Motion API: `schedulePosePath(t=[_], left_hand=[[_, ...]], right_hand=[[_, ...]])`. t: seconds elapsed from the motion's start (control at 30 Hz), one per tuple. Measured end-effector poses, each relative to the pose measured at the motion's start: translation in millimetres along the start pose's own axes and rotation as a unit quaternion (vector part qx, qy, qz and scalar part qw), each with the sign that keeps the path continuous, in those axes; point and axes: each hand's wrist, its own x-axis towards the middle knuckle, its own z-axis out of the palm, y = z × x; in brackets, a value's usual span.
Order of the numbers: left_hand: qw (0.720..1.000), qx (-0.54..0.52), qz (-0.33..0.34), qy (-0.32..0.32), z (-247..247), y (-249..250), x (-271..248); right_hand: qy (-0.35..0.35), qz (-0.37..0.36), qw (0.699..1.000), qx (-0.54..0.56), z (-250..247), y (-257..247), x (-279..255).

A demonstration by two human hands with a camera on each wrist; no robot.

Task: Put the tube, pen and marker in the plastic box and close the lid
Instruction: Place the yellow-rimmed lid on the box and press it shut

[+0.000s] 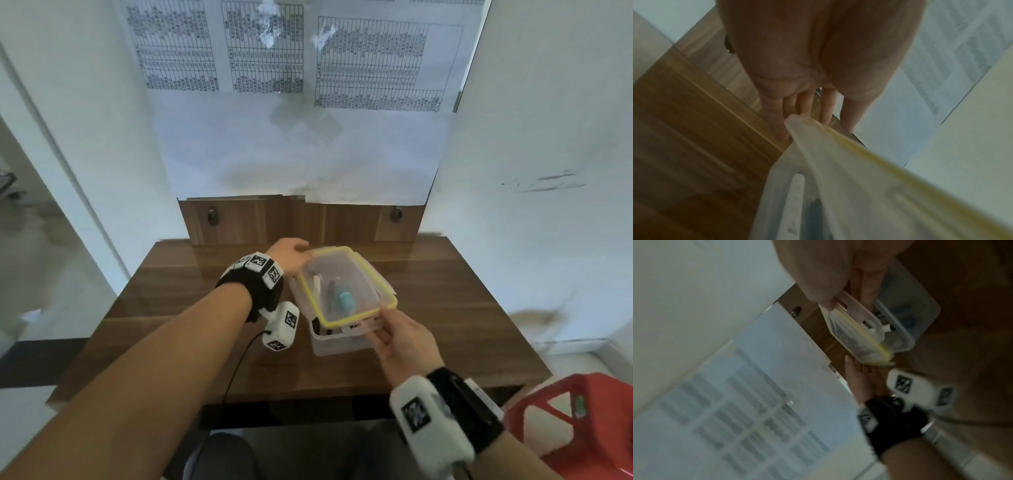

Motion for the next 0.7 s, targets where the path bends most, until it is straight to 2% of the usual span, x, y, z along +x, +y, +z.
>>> schedulePosePath(t=[0.13,0.27,0.37,0.5,0.6,0.7], left_hand=[[0.998,0.049,0.041,-0.007,6,-3,9],[0.993,0.079,0.066,-0.051,9,2,15],[0.994,0.063,0.059,-0.065,9,3,19],[0.997,0.053,0.037,-0.038,4,-8,19],[0.999,0.032,0.013,0.009,-4,-24,12],[1.000,-0.003,-0.012,0.020,-8,-42,-5]], right_hand=[[0.026,0.013,0.990,-0.136,-10,8,-11],[0.029,0.030,0.988,-0.149,-22,17,-12],[0.021,0.042,0.987,-0.152,-22,23,-9],[0.009,0.025,0.987,-0.157,-18,26,3],[0.037,-0.020,0.985,-0.167,-19,13,21],[0.078,-0.053,0.973,-0.212,-15,-6,46]])
